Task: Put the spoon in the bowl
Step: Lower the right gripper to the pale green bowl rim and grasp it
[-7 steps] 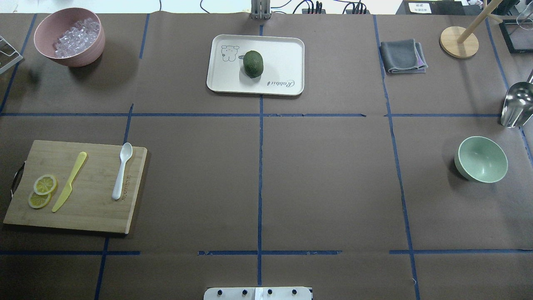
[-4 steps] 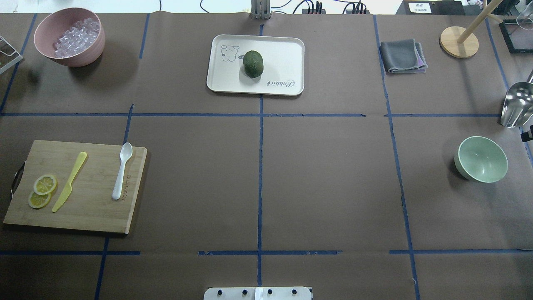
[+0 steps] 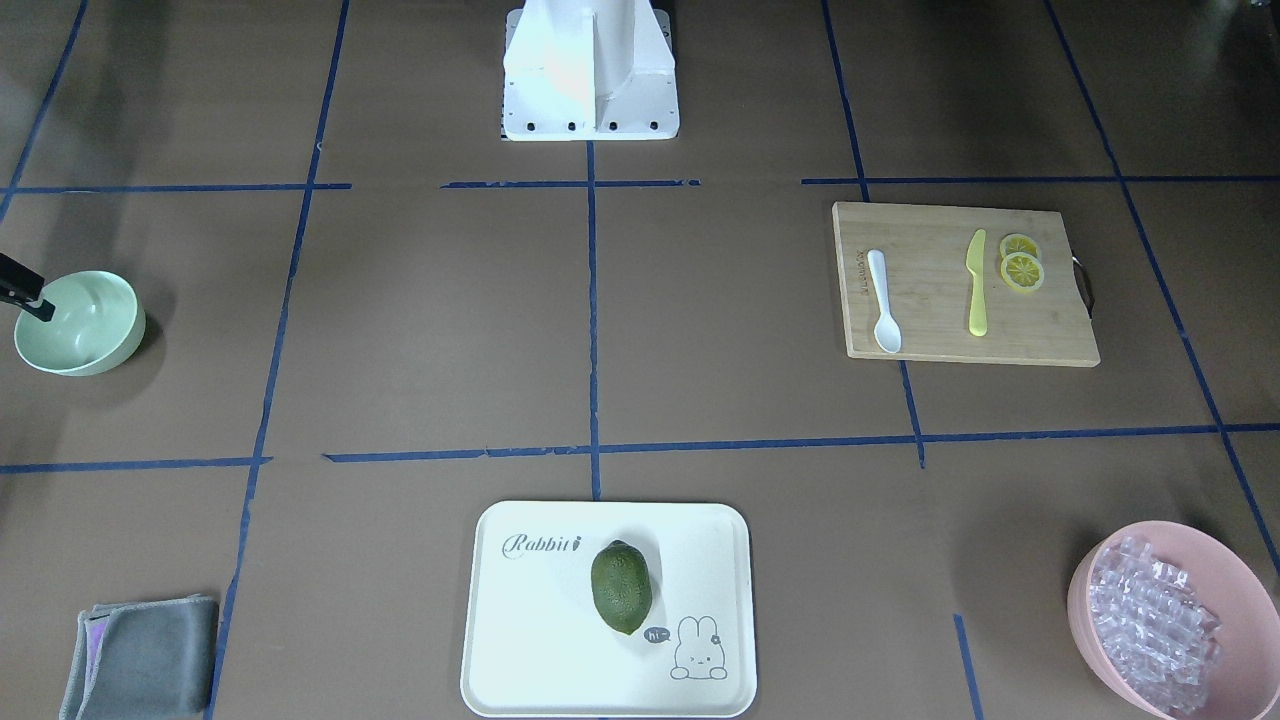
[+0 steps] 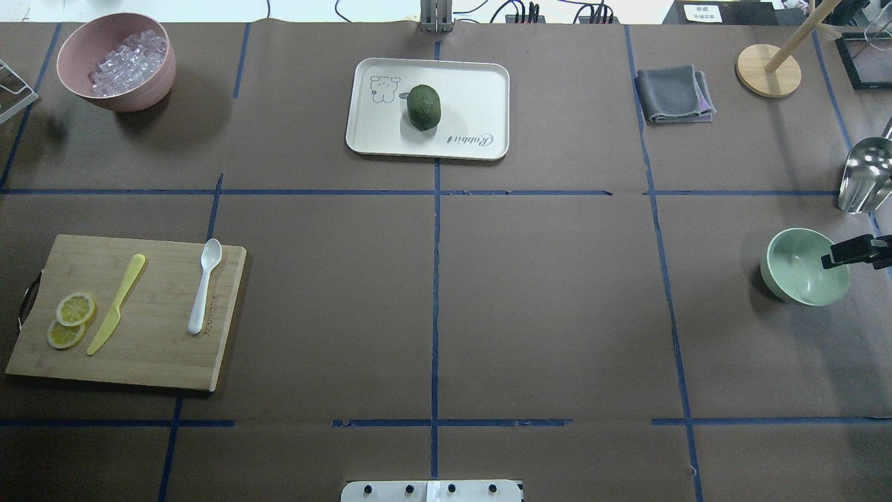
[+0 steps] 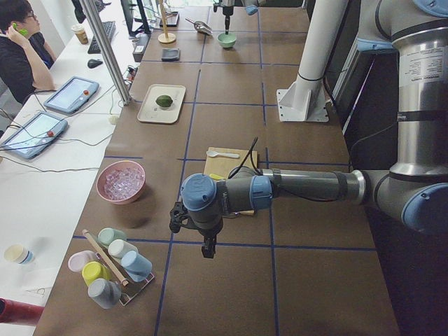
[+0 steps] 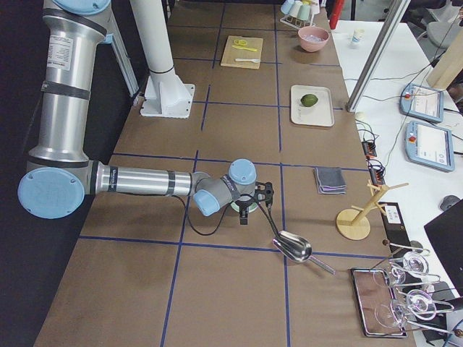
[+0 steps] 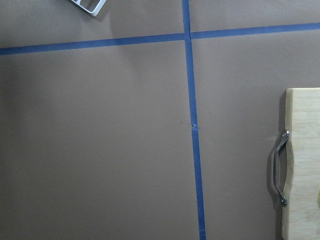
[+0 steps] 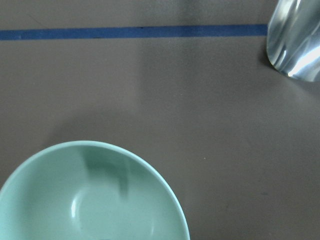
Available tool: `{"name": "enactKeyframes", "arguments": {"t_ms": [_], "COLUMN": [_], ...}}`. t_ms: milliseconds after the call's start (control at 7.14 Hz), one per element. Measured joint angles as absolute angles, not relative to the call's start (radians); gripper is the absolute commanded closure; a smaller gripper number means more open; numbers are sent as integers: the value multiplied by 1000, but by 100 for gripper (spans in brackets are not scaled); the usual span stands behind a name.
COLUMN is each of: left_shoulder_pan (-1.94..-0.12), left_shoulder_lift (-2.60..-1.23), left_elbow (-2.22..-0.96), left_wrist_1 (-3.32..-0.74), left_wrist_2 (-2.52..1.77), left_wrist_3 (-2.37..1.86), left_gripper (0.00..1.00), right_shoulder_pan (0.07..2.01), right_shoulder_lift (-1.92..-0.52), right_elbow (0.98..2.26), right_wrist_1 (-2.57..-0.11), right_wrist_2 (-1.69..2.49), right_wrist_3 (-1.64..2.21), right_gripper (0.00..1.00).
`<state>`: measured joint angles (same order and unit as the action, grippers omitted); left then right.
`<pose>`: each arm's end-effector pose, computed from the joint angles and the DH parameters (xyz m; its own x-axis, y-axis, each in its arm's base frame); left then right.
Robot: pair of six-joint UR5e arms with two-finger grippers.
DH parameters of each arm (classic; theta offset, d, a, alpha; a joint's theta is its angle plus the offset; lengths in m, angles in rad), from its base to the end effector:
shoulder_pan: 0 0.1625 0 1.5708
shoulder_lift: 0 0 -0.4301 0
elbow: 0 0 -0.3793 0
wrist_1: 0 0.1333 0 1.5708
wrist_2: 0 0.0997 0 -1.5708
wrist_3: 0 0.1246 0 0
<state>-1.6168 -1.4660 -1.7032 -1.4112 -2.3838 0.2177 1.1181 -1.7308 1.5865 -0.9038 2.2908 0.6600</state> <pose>-0.0621 -0.4193 0.6778 0.6759 0.0898 -0.7315 -0.1028 0.9943 0.0270 -0.1465 -0.4180 0.6730 0.6527 -0.0159 0.7574 -0.0268 0.9987 0.0441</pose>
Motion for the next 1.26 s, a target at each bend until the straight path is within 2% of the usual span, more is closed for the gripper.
{"name": "enactKeyframes", "arguments": {"t_ms": [140, 280, 840, 1260], "left_shoulder_pan": [-1617, -1617, -1617, -1617], "left_shoulder_lift": [-1466, -1466, -1466, -1465], "left_elbow": [-1704, -1706, -1712, -1713], "left_wrist_1": [-1411, -1412, -1411, -1412], "left_wrist_2": [-2384, -2384, -2384, -2384], "left_wrist_3": [218, 218, 215, 215], "left_gripper": [0, 0, 0, 0], "right_shoulder_pan": [1107, 1102, 1101, 1102], "right_shoulder_lift": [-1724, -1721, -1718, -1674], "right_elbow": [1569, 1562, 1572, 1730], "right_wrist_1": [-903, -903, -903, -927], "right_wrist_2": [2290, 2290, 2307, 2395], "right_wrist_3": [662, 663, 687, 909], "right_gripper": [78, 98, 100, 100]}}
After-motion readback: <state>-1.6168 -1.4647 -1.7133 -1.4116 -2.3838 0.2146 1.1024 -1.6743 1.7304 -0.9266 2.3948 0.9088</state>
